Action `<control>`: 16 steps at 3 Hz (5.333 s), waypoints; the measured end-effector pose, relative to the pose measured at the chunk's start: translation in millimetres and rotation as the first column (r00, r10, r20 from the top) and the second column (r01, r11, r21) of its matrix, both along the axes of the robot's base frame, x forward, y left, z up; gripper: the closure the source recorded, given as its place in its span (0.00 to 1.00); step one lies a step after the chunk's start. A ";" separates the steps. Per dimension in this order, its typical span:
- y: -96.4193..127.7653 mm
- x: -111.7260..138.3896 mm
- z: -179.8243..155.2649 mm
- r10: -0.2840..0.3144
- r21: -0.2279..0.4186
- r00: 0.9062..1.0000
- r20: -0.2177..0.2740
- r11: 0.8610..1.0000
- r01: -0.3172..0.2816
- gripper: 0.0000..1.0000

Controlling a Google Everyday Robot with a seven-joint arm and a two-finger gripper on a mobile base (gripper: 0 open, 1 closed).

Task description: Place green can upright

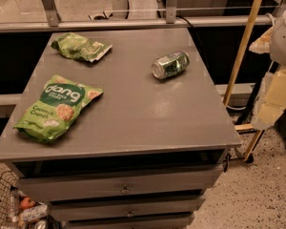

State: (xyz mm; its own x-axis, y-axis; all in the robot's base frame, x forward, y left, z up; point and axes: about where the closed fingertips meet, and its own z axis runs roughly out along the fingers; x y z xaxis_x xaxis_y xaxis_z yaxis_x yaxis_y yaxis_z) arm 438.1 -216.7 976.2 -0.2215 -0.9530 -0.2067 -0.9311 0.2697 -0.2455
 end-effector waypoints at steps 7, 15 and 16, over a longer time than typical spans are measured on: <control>110.1 274.1 -74.1 0.435 -0.061 0.900 -0.004 0.898 -0.435 0.00; 104.0 277.3 -127.4 0.377 0.019 0.918 -0.123 0.926 -0.378 0.64; 107.5 273.6 -118.7 0.387 0.017 0.916 -0.110 0.922 -0.387 0.88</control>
Offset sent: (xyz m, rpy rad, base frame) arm 0.1214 0.0328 -0.0427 0.0176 0.0602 0.1869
